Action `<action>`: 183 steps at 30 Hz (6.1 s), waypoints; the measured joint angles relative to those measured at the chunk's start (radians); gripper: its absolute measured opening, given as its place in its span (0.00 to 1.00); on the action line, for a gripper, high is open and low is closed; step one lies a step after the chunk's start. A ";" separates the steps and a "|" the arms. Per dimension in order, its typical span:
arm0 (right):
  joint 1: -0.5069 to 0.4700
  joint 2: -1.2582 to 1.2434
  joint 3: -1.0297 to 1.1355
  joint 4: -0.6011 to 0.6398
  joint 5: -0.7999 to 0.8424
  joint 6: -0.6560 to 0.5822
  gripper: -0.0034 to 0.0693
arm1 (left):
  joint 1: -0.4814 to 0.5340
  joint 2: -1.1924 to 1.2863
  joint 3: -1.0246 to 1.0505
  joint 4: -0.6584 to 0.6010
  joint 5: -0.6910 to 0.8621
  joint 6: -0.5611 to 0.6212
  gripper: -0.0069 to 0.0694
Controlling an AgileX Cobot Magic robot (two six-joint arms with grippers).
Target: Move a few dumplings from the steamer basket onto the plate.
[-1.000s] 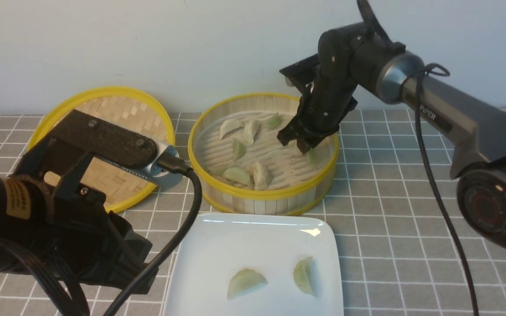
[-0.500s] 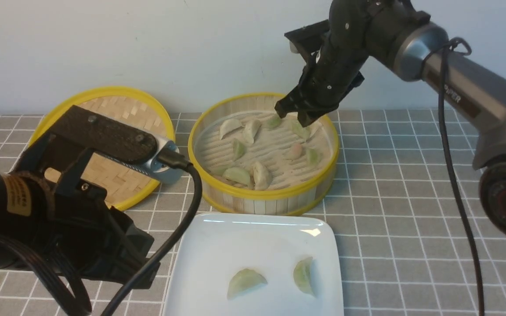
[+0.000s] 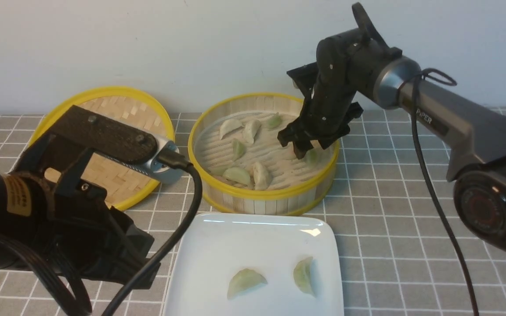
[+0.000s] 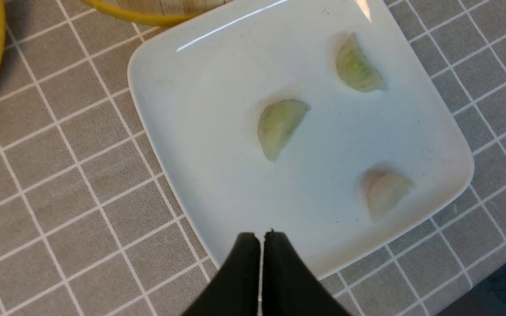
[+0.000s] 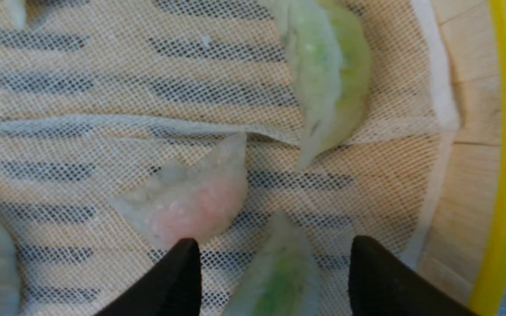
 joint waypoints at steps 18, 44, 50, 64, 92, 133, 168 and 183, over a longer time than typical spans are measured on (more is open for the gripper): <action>-0.001 0.025 -0.042 0.082 0.015 -0.032 0.33 | 0.000 0.000 0.000 0.003 -0.019 0.000 0.08; 0.117 -0.344 0.189 0.242 0.028 -0.106 0.33 | 0.000 0.000 0.000 0.003 0.003 0.000 0.08; 0.223 -0.410 0.383 0.265 0.028 -0.139 0.33 | 0.000 0.000 0.000 0.003 0.002 0.001 0.08; 0.298 -0.265 0.459 0.275 0.010 -0.116 0.34 | 0.000 0.000 0.000 0.004 0.001 0.031 0.08; 0.298 -1.111 0.763 0.215 0.020 0.050 0.04 | 0.000 0.000 0.000 0.005 0.053 0.045 0.08; 0.299 -2.410 1.864 -0.111 -1.069 0.326 0.03 | 0.000 -0.565 0.335 -0.247 -0.390 0.052 0.08; 0.299 -2.410 1.864 -0.111 -1.069 0.326 0.03 | 0.139 -0.907 0.643 -0.037 -0.536 0.202 0.08; 0.299 -2.410 1.864 -0.111 -1.043 0.326 0.03 | 0.486 -1.056 0.943 0.061 -0.526 0.081 0.08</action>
